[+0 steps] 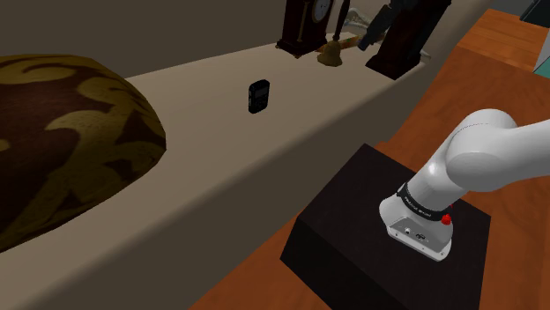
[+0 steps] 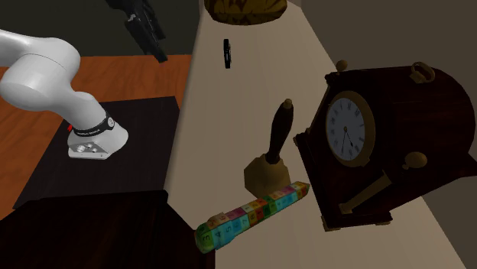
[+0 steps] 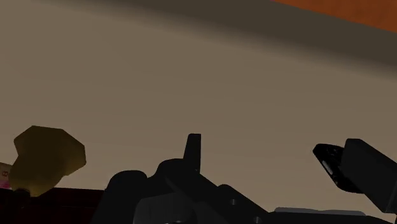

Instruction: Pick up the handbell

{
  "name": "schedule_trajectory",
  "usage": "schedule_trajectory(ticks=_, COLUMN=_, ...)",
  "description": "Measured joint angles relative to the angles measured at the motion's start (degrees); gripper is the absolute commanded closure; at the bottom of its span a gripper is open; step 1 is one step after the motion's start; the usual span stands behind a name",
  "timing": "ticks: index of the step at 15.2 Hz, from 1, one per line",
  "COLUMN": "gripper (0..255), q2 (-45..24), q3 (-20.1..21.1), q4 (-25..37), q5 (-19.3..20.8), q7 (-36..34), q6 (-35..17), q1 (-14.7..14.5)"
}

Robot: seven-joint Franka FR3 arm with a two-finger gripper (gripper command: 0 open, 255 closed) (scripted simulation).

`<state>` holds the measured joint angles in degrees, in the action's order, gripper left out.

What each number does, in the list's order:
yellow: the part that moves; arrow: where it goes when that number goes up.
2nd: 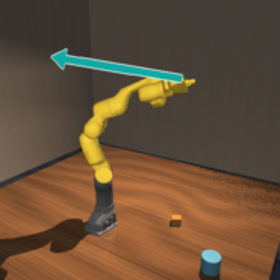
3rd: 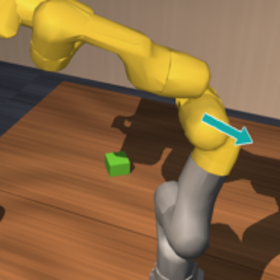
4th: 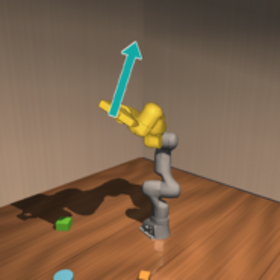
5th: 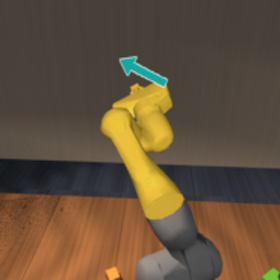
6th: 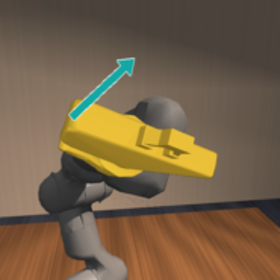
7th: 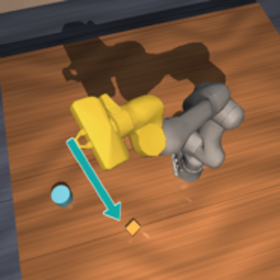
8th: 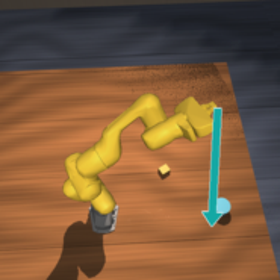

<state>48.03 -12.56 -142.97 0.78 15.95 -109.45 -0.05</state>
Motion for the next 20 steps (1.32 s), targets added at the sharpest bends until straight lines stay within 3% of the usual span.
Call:
schedule_trajectory(ticks=7, gripper=0, q2=-6.01, q3=-14.62, q4=0.77, q5=0.02, q7=18.00, q6=-11.40, q1=-3.17)
schedule_trajectory(ticks=12, gripper=0, q2=-13.30, q3=-27.04, q4=6.25, q5=-4.24, q7=32.24, q6=-16.99, q1=-10.10)
schedule_trajectory(ticks=15, gripper=0, q2=-18.00, q3=-35.79, q4=10.26, q5=-8.89, q7=41.58, q6=-19.41, q1=-16.56)
schedule_trajectory(ticks=17, gripper=0, q2=-21.56, q3=-42.73, q4=14.22, q5=-13.08, q7=48.16, q6=-19.70, q1=-22.33)
schedule_trajectory(ticks=20, gripper=0, q2=-27.24, q3=-56.89, q4=20.70, q5=-21.01, q7=59.03, q6=-18.87, q1=-34.30)
